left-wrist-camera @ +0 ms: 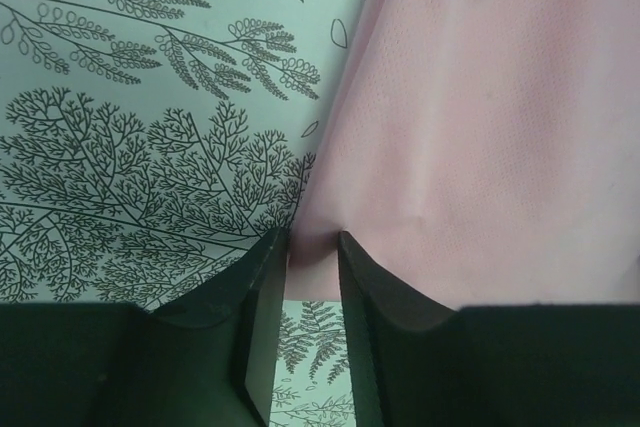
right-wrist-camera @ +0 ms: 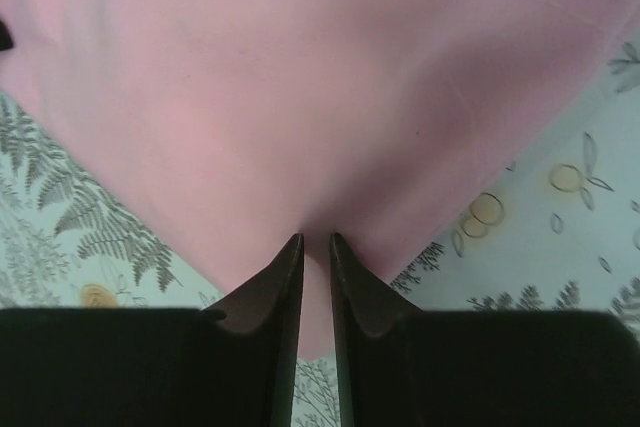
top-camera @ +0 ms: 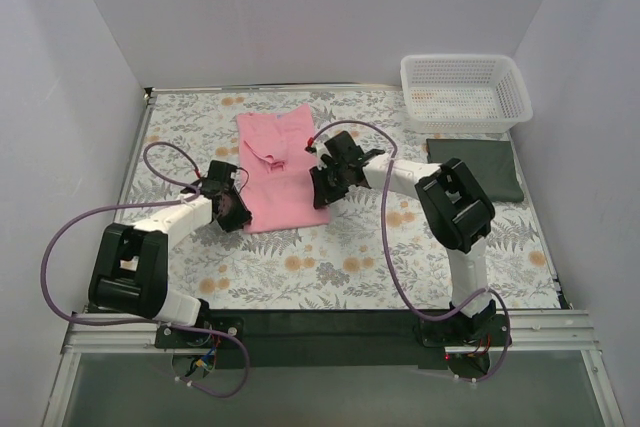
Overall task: Fold and stack the t-shirts
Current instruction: Fold the tshirt
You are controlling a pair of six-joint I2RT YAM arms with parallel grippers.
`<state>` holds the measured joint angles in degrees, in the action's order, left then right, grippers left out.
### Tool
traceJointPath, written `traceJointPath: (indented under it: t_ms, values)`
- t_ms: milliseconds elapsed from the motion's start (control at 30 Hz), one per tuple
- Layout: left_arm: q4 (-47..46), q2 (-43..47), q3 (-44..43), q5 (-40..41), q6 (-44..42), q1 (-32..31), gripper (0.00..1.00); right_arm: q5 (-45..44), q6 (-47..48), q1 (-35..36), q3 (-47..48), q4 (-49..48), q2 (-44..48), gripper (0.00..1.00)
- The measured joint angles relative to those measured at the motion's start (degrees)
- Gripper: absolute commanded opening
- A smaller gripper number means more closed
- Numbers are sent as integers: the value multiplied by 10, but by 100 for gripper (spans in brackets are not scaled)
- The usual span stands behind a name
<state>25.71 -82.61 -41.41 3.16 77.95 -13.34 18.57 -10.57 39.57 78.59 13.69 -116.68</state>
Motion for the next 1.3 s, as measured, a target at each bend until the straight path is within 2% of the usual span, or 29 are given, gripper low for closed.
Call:
traceJointPath:
  t_ms: [167, 433, 567, 600, 667, 800, 933, 1133, 1300]
  values:
    - [7, -13, -10, -16, -2, -21, 24, -7, 5, -1, -34, 1, 21, 21]
    - [36, -16, -14, -81, 8, -88, 24, -46, -3, 3, -183, 38, 149, 21]
    - [70, 0, -7, -97, 20, -122, 31, -63, -13, 5, -234, 64, 202, 25]
    - [80, 8, -6, -99, 23, -128, 37, -70, -14, 7, -243, 73, 214, 27]
    - [97, 26, -6, -100, 27, -134, 42, -83, -15, 8, -255, 91, 236, 34]
    - [112, 65, -4, -102, 36, -143, 52, -110, -24, 13, -268, 107, 296, 42]
    - [108, 70, 5, -111, 43, -155, 54, -127, -40, 19, -288, 103, 352, 45]
    - [97, 21, 5, -111, 56, -196, 54, -144, -78, 30, -358, 98, 385, 50]
    - [97, -4, -13, -111, 66, -213, 47, -156, -112, 36, -395, 97, 407, 52]
